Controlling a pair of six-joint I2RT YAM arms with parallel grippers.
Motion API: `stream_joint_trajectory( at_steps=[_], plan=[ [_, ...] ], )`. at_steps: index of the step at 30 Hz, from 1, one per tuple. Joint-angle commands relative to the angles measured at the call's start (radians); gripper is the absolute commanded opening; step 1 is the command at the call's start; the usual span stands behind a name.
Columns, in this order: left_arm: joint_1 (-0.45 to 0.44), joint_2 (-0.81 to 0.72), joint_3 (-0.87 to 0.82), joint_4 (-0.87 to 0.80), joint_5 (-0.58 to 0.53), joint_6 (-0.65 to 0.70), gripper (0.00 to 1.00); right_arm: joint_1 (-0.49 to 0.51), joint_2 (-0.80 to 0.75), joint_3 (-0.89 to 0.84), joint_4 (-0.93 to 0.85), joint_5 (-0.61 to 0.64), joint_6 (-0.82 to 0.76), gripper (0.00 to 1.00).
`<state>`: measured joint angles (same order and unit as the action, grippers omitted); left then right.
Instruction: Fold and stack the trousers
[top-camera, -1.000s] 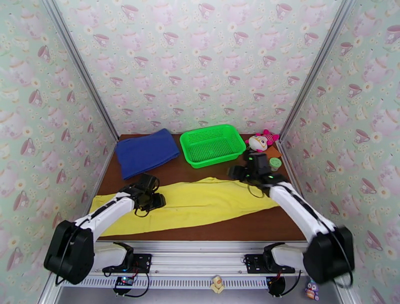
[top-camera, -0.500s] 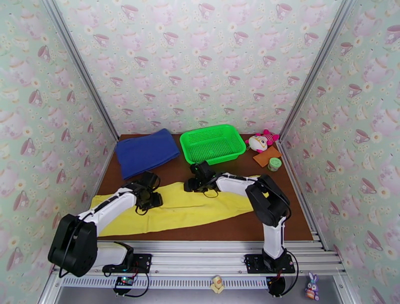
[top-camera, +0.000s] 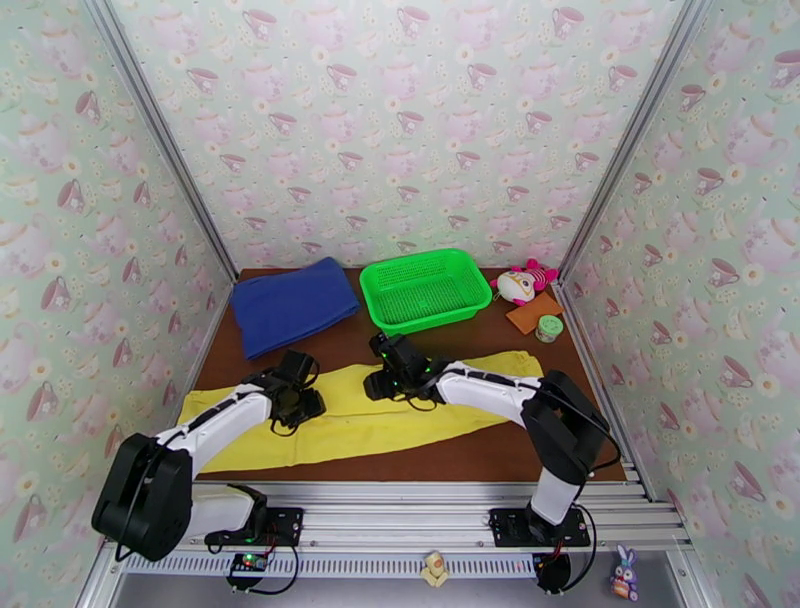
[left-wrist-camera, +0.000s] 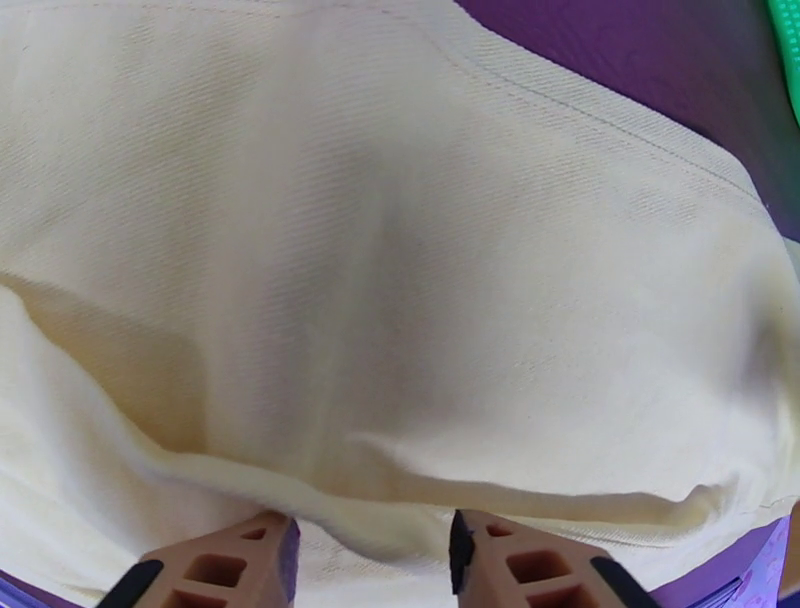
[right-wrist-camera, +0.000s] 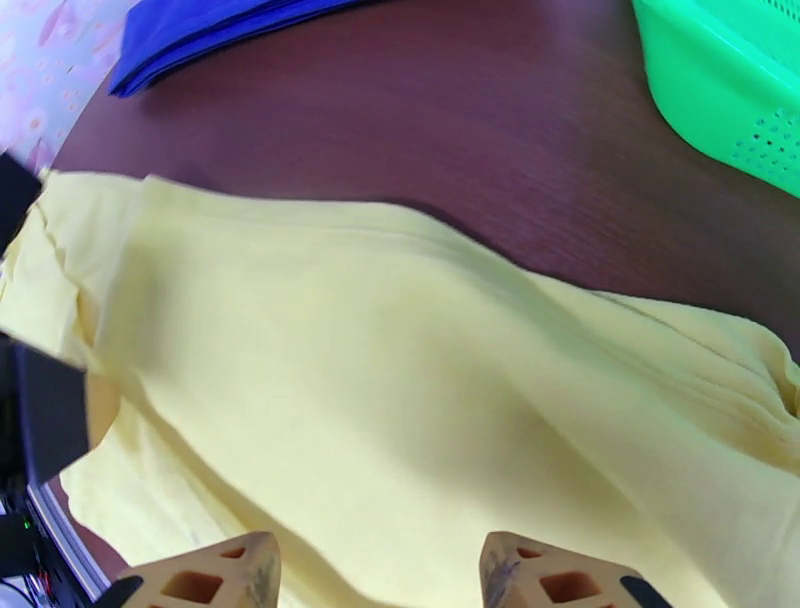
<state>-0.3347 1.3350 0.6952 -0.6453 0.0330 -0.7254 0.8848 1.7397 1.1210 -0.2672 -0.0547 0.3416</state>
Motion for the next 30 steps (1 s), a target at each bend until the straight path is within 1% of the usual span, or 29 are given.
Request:
stream_joint_trajectory(
  at_steps=[1, 2, 4, 5, 11, 13, 15, 21, 24, 26, 28, 30],
  plan=[
    [0.004, -0.002, -0.015, 0.025, 0.024, -0.024, 0.16, 0.019, -0.035, -0.055, -0.006, 0.035, -0.069, 0.56],
    [0.005, -0.017, -0.015, 0.014, 0.024, -0.023, 0.10, 0.025, -0.045, -0.075, 0.007, 0.032, -0.073, 0.56],
    [0.006, -0.060, -0.018, -0.024, 0.016, -0.022, 0.01, 0.035, -0.069, -0.109, 0.035, 0.027, -0.076, 0.56],
    [0.004, -0.090, -0.019, -0.048, 0.011, -0.023, 0.00, 0.041, -0.079, -0.126, 0.045, 0.021, -0.081, 0.56],
    [0.002, -0.238, -0.050, -0.151, 0.016, -0.045, 0.00, 0.113, -0.134, -0.195, 0.080, 0.055, -0.162, 0.57],
    [0.002, -0.263, -0.055, -0.170, 0.025, -0.047, 0.00, 0.141, -0.141, -0.204, 0.086, 0.071, -0.190, 0.60],
    [0.000, -0.283, -0.054, -0.184, 0.030, -0.045, 0.00, 0.166, -0.138, -0.201, 0.087, 0.082, -0.214, 0.61],
    [0.001, -0.306, -0.042, -0.199, 0.034, -0.042, 0.00, 0.229, -0.116, -0.187, 0.076, 0.141, -0.258, 0.67],
    [0.002, -0.306, -0.040, -0.191, 0.050, -0.040, 0.00, 0.258, -0.095, -0.184, 0.076, 0.198, -0.260, 0.68],
    [0.001, -0.306, -0.039, -0.191, 0.051, -0.038, 0.00, 0.282, -0.070, -0.170, 0.063, 0.253, -0.270, 0.69],
    [0.002, -0.309, -0.038, -0.191, 0.051, -0.037, 0.00, 0.308, -0.037, -0.153, 0.053, 0.334, -0.273, 0.70],
    [0.002, -0.313, -0.038, -0.191, 0.054, -0.036, 0.00, 0.328, -0.009, -0.138, 0.049, 0.382, -0.280, 0.71]
  ],
)
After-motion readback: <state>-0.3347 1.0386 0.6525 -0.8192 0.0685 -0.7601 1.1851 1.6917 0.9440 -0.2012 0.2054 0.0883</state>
